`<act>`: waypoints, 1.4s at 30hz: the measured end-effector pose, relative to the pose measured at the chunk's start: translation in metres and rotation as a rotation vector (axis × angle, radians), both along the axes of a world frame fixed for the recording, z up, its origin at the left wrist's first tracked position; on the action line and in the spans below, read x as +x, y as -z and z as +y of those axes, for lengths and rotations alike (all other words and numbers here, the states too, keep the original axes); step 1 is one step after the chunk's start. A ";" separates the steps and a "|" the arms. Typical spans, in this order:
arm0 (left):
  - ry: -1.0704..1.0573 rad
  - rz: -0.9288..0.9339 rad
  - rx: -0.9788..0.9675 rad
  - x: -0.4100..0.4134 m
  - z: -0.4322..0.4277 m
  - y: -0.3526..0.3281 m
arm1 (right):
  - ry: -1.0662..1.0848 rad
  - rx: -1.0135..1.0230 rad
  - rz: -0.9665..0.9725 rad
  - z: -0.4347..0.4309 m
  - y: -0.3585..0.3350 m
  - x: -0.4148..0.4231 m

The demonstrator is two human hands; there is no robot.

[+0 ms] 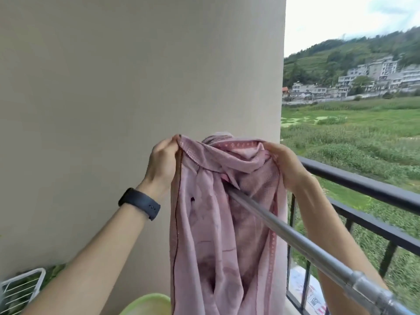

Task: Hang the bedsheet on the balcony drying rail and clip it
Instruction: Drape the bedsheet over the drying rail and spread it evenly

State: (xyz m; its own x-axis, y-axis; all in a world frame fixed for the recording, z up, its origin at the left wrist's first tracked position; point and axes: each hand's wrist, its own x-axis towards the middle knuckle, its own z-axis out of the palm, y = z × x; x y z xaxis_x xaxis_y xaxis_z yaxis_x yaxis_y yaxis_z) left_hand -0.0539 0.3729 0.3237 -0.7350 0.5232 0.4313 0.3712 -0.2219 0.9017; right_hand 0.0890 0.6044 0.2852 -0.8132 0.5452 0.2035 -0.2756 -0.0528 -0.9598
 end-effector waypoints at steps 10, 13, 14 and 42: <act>0.246 0.067 -0.312 0.038 0.006 0.021 | 0.358 0.418 -0.041 -0.026 0.064 0.025; 0.335 0.099 -0.290 0.056 0.019 0.010 | -0.107 0.483 -0.211 -0.045 0.042 0.055; 0.342 0.131 -0.284 0.063 0.023 0.004 | -0.106 0.565 -0.299 -0.047 0.040 0.056; 0.224 0.960 -0.224 0.262 0.041 0.092 | 0.585 0.037 0.050 -0.070 0.100 0.269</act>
State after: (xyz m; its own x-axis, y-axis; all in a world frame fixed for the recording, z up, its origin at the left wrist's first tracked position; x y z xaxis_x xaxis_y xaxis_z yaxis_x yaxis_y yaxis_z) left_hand 0.2084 0.4138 0.2319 -0.0037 0.7480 0.6637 0.9320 -0.2379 0.2733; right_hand 0.3581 0.5341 0.1852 -0.3680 0.8922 0.2617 -0.2938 0.1555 -0.9431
